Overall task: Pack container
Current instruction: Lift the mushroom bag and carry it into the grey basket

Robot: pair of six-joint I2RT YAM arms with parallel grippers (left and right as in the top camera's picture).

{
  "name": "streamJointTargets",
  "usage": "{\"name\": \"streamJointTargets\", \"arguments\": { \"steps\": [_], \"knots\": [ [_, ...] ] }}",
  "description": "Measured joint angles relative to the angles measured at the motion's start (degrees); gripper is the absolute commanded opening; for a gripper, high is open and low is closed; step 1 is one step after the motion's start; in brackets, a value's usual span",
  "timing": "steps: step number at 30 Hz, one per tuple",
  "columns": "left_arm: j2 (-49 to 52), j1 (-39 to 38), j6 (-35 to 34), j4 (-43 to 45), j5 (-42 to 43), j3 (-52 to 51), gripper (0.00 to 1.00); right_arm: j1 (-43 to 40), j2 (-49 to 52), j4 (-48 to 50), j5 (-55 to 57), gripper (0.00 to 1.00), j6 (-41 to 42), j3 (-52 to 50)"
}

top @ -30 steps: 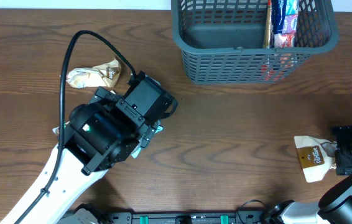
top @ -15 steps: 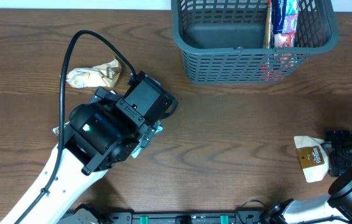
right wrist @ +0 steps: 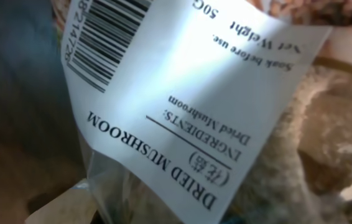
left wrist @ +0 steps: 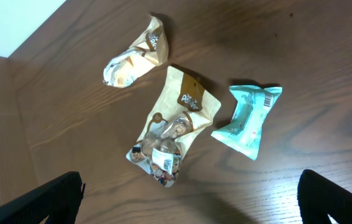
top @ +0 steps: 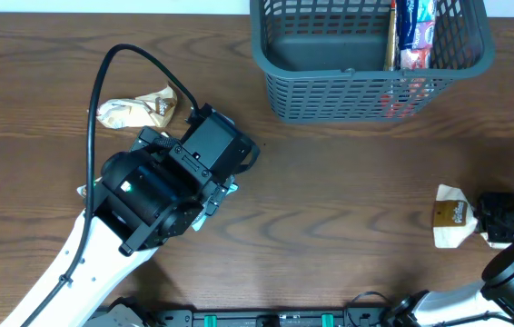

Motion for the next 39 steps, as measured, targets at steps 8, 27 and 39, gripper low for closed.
{"name": "streamJointTargets", "arguments": {
  "steps": [8,27,39],
  "knots": [
    [0.0,0.0,0.0,0.0,0.0,0.0,0.99,0.0,0.3,-10.0,-10.4,0.01,-3.7,21.8],
    [0.0,0.0,0.0,0.0,0.0,0.0,0.99,20.1,-13.7,12.6,-31.9,0.01,-14.9,65.0],
    [0.0,0.0,-1.3,-1.6,0.0,0.0,0.99,36.2,0.1,0.9,-18.7,0.02,-31.1,64.8]
  ]
}}
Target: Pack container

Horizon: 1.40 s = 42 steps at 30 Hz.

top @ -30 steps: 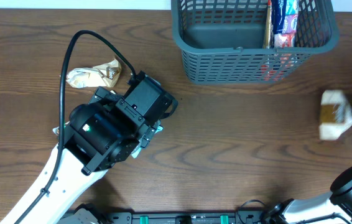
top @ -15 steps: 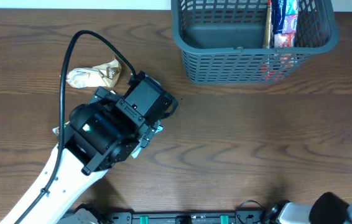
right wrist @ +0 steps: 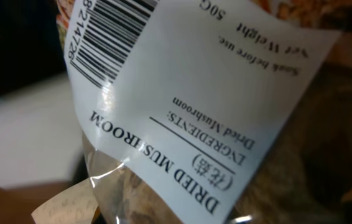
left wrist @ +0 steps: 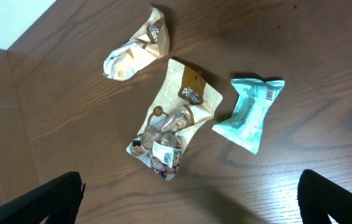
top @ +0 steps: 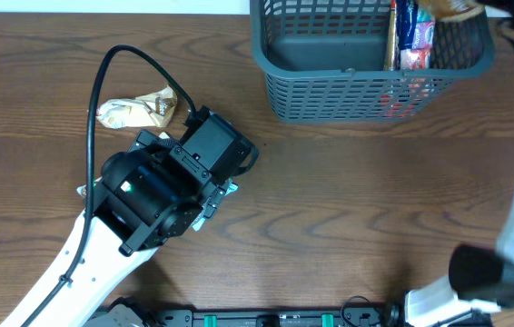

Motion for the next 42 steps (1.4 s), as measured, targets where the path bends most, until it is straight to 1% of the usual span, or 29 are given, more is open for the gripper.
{"name": "streamJointTargets", "arguments": {
  "steps": [7,13,15,17,18,19,20,22,23,25,26,33,37,39,42],
  "knots": [
    [0.0,0.0,-0.2,-0.3,0.0,0.0,0.99,1.3,10.7,-4.6,6.2,0.01,-5.9,-0.5],
    [0.0,0.0,-0.2,-0.4,0.0,0.0,0.99,1.3,14.2,-8.3,13.8,0.02,-9.2,-0.5],
    [0.0,0.0,-0.2,-0.5,0.0,0.0,0.99,1.3,14.3,-9.0,16.3,0.05,-10.3,-0.5],
    [0.0,0.0,-0.2,-0.5,0.0,0.0,0.99,1.3,14.3,-9.2,18.2,0.13,-11.1,-0.5],
    [0.0,0.0,-0.2,-0.5,0.0,0.0,0.99,1.3,14.3,-9.2,18.9,0.19,-11.4,-0.5],
    [0.0,0.0,-0.2,-0.5,0.0,0.0,0.99,1.3,14.3,-9.3,19.6,0.31,-12.0,-0.5],
    [0.0,0.0,-0.2,-0.5,0.0,0.0,0.99,1.3,14.3,-9.4,20.0,0.4,-12.3,-0.5],
    [0.0,0.0,-0.2,-0.5,0.0,0.0,0.99,1.3,14.3,-9.9,20.5,0.47,-13.2,-0.5],
    [0.0,0.0,-0.2,-0.5,0.0,0.0,0.99,1.4,14.3,-10.1,20.7,0.55,-13.5,-0.5],
    [0.0,0.0,-0.2,-0.5,0.0,0.0,0.99,1.4,14.3,-10.6,21.0,0.67,-13.6,-0.5],
    [0.0,0.0,-0.2,-0.5,0.0,0.0,0.99,1.4,14.3,-10.9,21.1,0.72,-14.1,-0.5],
    [0.0,0.0,-0.2,-0.5,0.0,0.0,0.99,1.4,14.3,-11.0,20.6,0.78,-14.6,-0.5],
    [0.0,0.0,-0.2,-0.5,0.0,0.0,0.99,1.4,14.3,-11.1,16.4,0.81,-14.6,-0.3],
    [0.0,0.0,-0.2,-0.5,0.0,0.0,0.99,1.4,14.4,-11.4,14.1,0.84,-14.6,0.7],
    [0.0,0.0,-0.2,-0.5,0.0,0.0,0.98,1.7,14.6,-12.5,11.1,0.86,-14.6,5.1]
  ]
}}
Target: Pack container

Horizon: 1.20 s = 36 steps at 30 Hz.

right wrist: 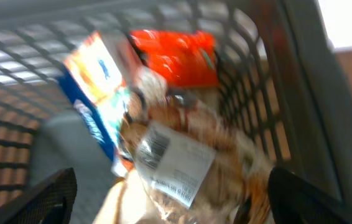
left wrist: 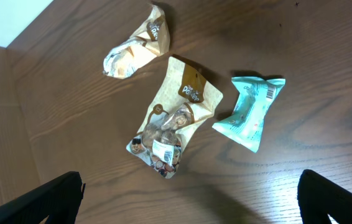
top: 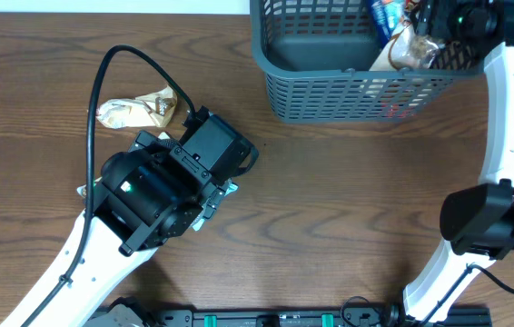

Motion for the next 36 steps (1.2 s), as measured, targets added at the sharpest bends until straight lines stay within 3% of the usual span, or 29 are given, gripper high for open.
{"name": "streamJointTargets", "arguments": {
  "steps": [14,21,26,29,36],
  "knots": [
    [0.0,0.0,0.0,0.2,1.5,0.0,0.99,3.6,-0.1,-7.6,-13.1,0.9,2.0,35.1],
    [0.0,0.0,-0.2,2.4,6.6,0.0,0.99,3.6,-1.5,-18.1,-17.4,0.99,1.3,39.3],
    [0.0,0.0,0.2,4.2,5.5,0.0,0.99,3.5,-1.3,-25.4,-4.7,0.99,0.7,39.0],
    [0.0,1.2,-1.1,9.3,-1.5,0.0,0.99,2.7,-1.3,-27.0,4.7,0.99,2.9,38.9],
    [0.1,15.9,-20.2,13.7,-17.6,0.0,0.99,-7.0,-1.3,-35.3,20.4,0.99,17.3,38.8]
  ]
}}
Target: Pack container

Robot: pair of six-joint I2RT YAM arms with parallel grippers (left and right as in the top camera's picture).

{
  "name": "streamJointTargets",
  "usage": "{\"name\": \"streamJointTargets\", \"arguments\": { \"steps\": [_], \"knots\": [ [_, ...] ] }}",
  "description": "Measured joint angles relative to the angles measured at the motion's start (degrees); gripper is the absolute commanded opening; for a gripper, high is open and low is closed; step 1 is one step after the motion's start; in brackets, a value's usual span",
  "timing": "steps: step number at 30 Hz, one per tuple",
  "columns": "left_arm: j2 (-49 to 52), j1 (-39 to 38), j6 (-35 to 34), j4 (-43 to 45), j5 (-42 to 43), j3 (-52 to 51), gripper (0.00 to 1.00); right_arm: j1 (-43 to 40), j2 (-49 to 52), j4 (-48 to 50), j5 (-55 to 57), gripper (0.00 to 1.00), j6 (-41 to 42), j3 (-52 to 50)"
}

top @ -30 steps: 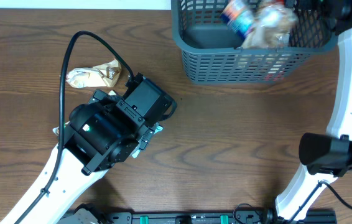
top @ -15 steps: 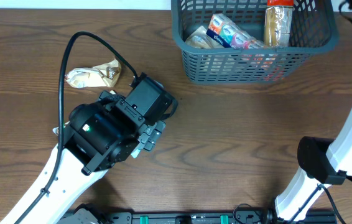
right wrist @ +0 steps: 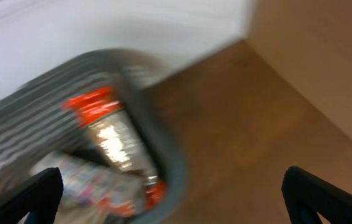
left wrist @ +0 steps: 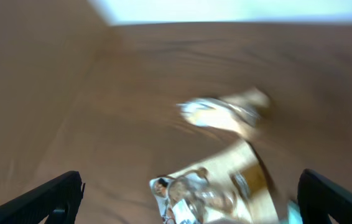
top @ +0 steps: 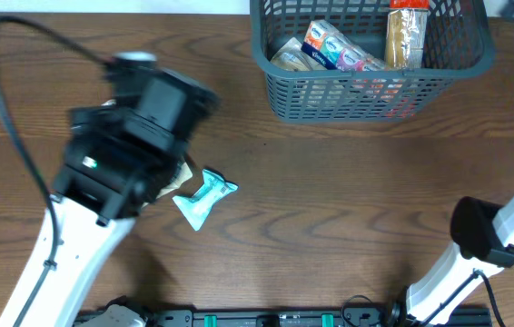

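Note:
The grey basket [top: 370,91] stands at the table's far edge and holds several packets, among them a brown pouch with a red top [top: 407,29] and a blue packet [top: 334,47]. My right gripper [right wrist: 170,193] is open and empty, beside the basket's right rim [right wrist: 157,149]; its view is blurred. Above the loose packets at the left hangs my left gripper [left wrist: 188,199], open and holding nothing. Below it lie a clear-windowed beige pouch [left wrist: 216,186] and a crumpled beige packet [left wrist: 226,111]. A teal packet [top: 204,197] lies on the table beside the left arm [top: 134,136].
The left arm's body hides the beige packets in the overhead view. The right arm's base [top: 484,236] is at the right edge, with its upper part showing at the far right corner. The table's far edge and a white wall [left wrist: 226,9] are close behind the packets.
My right gripper was open over the basket's inside and is now outside its right rim. The left arm has moved up and left, uncovering the teal packet in the overhead view. Packets in the basket lie differently.
My right gripper held a dried-mushroom pouch at the table's right side, then held it by the basket's far right corner. Then it was open over the basket with the pouch lying inside. The left gripper stayed open over three packets until now, when it has shifted.

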Motion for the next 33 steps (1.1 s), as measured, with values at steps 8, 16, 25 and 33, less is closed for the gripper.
{"name": "streamJointTargets", "arguments": {
  "steps": [8,16,25,33],
  "knots": [
    [0.0,21.9,-14.0,3.5,15.3,0.0,0.99,-10.0,0.0,-5.9,2.0,0.99,7.6,0.0],
    [0.4,25.2,-19.2,8.8,27.9,0.0,0.99,-11.0,0.0,-5.9,-2.1,0.99,6.4,0.0],
    [14.0,30.2,-35.0,12.8,36.3,0.0,0.99,-11.0,0.0,-5.9,-3.8,0.99,6.4,0.0],
    [26.6,32.3,-42.4,13.9,42.8,-0.3,0.99,-11.0,0.0,-5.9,-4.0,0.99,6.4,0.0]
  ]
}}
